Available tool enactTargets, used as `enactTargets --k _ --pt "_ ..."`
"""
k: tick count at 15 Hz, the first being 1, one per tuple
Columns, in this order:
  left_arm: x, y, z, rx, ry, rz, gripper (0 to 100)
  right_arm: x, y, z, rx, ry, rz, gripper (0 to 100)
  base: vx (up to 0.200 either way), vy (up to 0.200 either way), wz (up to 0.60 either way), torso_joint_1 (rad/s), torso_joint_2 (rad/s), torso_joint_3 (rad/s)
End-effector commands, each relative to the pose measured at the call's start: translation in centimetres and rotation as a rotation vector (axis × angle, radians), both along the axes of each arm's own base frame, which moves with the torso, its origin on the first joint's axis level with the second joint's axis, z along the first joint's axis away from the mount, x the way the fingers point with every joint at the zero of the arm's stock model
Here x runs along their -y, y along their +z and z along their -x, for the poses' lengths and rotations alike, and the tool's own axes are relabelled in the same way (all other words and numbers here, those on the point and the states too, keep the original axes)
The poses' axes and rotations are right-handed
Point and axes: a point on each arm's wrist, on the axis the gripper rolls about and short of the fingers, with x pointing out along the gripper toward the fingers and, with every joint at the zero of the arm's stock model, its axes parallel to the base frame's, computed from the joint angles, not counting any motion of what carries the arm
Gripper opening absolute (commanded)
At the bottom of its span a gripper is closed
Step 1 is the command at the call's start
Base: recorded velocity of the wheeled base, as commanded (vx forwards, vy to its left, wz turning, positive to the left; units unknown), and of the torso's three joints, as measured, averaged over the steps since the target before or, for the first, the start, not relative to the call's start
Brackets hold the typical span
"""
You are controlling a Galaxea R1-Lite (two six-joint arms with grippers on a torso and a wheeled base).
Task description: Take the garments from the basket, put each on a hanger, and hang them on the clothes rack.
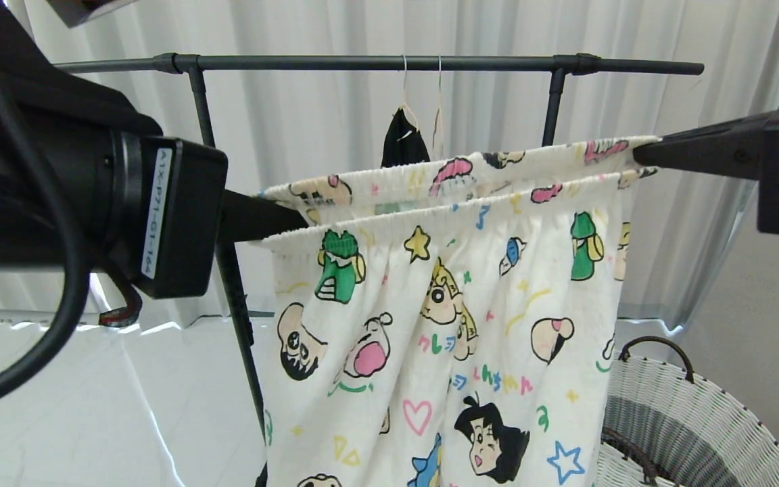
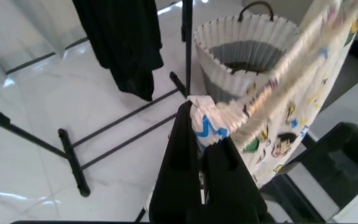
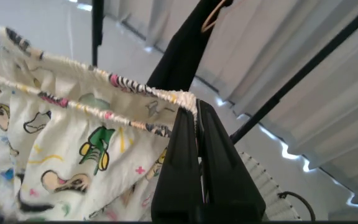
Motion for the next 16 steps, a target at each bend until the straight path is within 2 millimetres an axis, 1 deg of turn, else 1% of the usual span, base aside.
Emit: enactTargets --k 1,5,7,8,10,12,14,16 --pt "0.5 0.3 0.0 0.013 -0.016 0.014 0 0.7 1.0 0.2 0.02 -0.015 -0.026 0 0.0 0.0 0.0 0.0 0.0 0.0" --pt "0.5 0.2 0.0 0.024 -0.027 -0.009 0 0.9 1.0 0.4 0.02 -0.012 -0.028 0 0.0 0.0 0.0 0.0 0.0 0.0" --pt "0.7 0.0 -0.1 0.05 -0.05 -0.048 0 2.0 1.1 1.3 0.012 -0.006 -0.017 0 0.0 0.0 0.0 0.0 0.0 0.0" --pt "0.8 0.1 -0.2 0.071 -0.063 -0.059 0 3.0 1.1 2.0 -0.004 0.003 0.0 0 0.0 0.0 0.0 0.0 0.0 0.0" --pt "1.8 0.2 -1.1 0.132 -0.086 -0.065 0 4.3 1.1 3.6 -0.028 0.042 0.028 0 0.0 0.0 0.0 0.0 0.0 0.0" --pt "2.9 0.1 -2.4 0.2 -0.102 -0.08 0 4.9 1.1 5.0 -0.05 0.111 0.059 0 0.0 0.0 0.0 0.0 0.0 0.0" --pt "4.4 -0.1 -3.6 0.266 -0.118 -0.077 0 4.5 1.0 6.0 -0.066 0.191 0.07 0 0.0 0.0 0.0 0.0 0.0 0.0" --pt "5.5 -0.5 -4.6 0.283 -0.118 -0.07 0 4.0 0.9 6.8 -0.079 0.266 0.069 0 0.0 0.0 0.0 0.0 0.0 0.0"
